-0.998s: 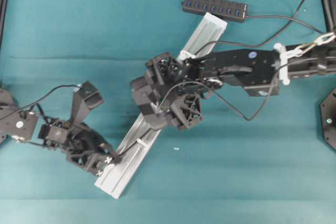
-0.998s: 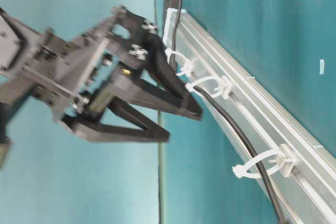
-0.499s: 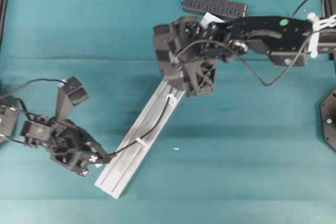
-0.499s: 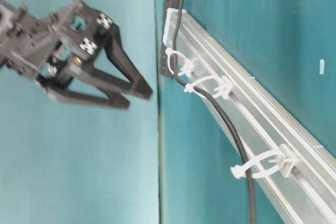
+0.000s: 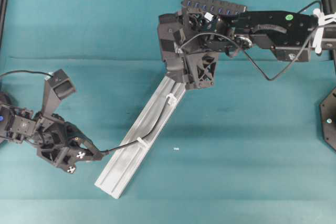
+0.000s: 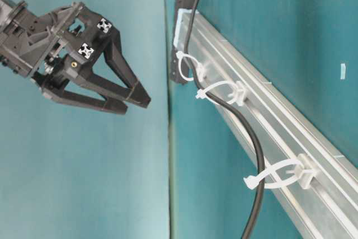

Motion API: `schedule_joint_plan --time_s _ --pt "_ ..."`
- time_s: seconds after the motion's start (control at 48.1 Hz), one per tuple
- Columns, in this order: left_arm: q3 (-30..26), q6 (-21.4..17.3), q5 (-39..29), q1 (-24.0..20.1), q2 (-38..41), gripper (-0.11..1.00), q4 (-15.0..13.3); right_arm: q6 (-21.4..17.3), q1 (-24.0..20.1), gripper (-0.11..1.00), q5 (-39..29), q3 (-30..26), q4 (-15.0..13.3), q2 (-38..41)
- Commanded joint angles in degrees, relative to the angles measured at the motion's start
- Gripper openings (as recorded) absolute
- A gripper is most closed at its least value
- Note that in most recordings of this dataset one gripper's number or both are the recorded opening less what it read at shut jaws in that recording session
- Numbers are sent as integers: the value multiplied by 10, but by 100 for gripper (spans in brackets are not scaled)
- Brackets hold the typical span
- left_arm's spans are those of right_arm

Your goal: Pass the USB cable through three rings with both arms.

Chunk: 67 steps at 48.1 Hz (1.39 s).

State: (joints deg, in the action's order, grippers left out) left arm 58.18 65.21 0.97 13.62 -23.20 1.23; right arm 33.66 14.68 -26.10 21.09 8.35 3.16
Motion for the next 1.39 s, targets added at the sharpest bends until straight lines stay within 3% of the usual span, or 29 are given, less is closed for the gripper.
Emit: schedule_joint_plan --time_s 0.0,0.333,0.437,0.499,0.707,0.77,0.811,1.019,1.165,1.373 --pt "-6 -2 4 -10 -26 10 3 -8 -4 87 4 -1 0 -5" --pt "-6 -6 26 -14 -26 10 3 -11 -7 87 5 1 0 -5" --pt "-5 -25 26 -16 -28 12 4 -14 -8 87 3 1 0 -5" --pt "-5 -39 25 -18 -27 24 4 -20 -11 87 2 2 0 -5" --pt "-10 -69 5 -43 -25 83 4 -41 -14 87 1 10 0 -10" --pt "-10 -76 3 -53 -26 96 4 -46 -14 87 2 14 0 -11" --pt "-10 -85 3 -56 -27 98 4 -47 -14 87 1 15 1 -13" --pt "-14 -168 3 -69 -45 96 4 -50 -17 87 4 18 0 -18" --pt "-20 -257 3 -88 -69 97 4 -54 -17 87 13 14 1 -35" --pt "-31 -387 4 -133 -131 96 4 -116 -2 87 42 20 1 -65"
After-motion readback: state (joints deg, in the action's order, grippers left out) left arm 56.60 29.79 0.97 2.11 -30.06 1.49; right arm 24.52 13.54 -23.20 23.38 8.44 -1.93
